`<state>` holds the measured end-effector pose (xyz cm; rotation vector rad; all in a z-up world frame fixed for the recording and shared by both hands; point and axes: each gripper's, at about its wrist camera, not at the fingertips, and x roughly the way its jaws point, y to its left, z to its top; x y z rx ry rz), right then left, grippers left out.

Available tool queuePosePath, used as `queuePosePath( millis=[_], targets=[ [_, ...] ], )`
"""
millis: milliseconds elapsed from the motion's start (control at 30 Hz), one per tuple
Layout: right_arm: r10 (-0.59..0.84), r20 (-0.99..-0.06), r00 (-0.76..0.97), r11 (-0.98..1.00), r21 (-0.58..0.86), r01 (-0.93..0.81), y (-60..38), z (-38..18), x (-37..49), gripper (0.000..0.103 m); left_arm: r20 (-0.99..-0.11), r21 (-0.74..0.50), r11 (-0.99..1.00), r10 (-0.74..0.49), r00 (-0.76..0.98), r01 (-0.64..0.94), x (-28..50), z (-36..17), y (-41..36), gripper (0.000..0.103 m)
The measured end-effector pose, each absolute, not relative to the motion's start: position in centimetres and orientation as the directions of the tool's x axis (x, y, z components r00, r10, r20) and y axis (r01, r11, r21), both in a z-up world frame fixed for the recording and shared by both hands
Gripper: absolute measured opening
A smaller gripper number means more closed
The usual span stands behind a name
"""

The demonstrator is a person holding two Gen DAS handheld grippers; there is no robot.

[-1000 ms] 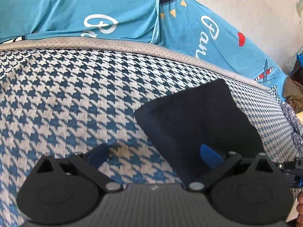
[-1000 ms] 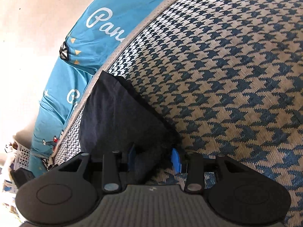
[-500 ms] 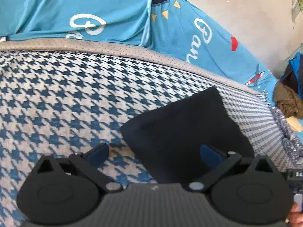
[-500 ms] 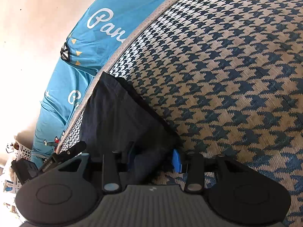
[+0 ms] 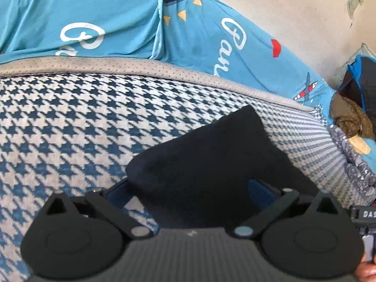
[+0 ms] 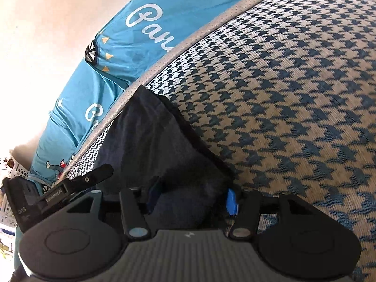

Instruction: Fold clothes

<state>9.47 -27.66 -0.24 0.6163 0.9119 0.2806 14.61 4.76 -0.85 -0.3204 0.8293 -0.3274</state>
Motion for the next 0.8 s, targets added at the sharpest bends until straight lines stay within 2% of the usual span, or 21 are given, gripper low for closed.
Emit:
queuePosePath(
  millis=[167,300,433,533,600,700,767,800],
  targets=[
    [0.455,-0.655,0.603,0.822,0.570,-0.002,-26.7,-0.2,10.0,0.056,-0.650,-0.405,0.899,-0.411,0.640,0.166,14.9,-0.9,4.3,0.102],
    [0.429,-0.662,0.614,0.846,0.533,-0.016,-26.2,-0.2,10.2,0.050,-0.662,-0.385,0.909,-0.393,0.639,0.160,14.7,-0.6,3.8,0.102],
    [0.431,-0.657,0.618,0.840,0.542,-0.009,-26.4,-0.4,10.2,0.049,-0.639,-0.440,0.887,-0.419,0.644,0.141,14.6,-0.6,4.1,0.101],
    [0.425,-0.655,0.625,0.838,0.546,0.002,-26.3,-0.5,10.3,0.047,-0.640,-0.417,0.897,-0.402,0.655,0.143,14.6,-0.7,3.6,0.101],
    [0.415,-0.655,0.632,0.844,0.536,0.001,-26.1,-0.6,10.3,0.044,-0.644,-0.385,0.912,-0.377,0.666,0.144,14.5,-0.8,3.1,0.095],
    [0.398,-0.653,0.644,0.851,0.526,0.007,-25.7,-0.7,10.5,0.041,-0.654,-0.332,0.933,-0.336,0.678,0.141,14.4,-0.8,2.3,0.075],
    [0.386,-0.652,0.653,0.857,0.515,0.007,-25.4,-0.8,10.5,0.038,-0.657,-0.324,0.936,-0.329,0.678,0.141,14.3,-0.7,1.9,0.052],
    [0.377,-0.653,0.657,0.863,0.505,0.006,-25.2,-0.7,10.5,0.037,-0.659,-0.321,0.936,-0.328,0.677,0.141,14.3,-0.6,1.7,0.047]
  ],
)
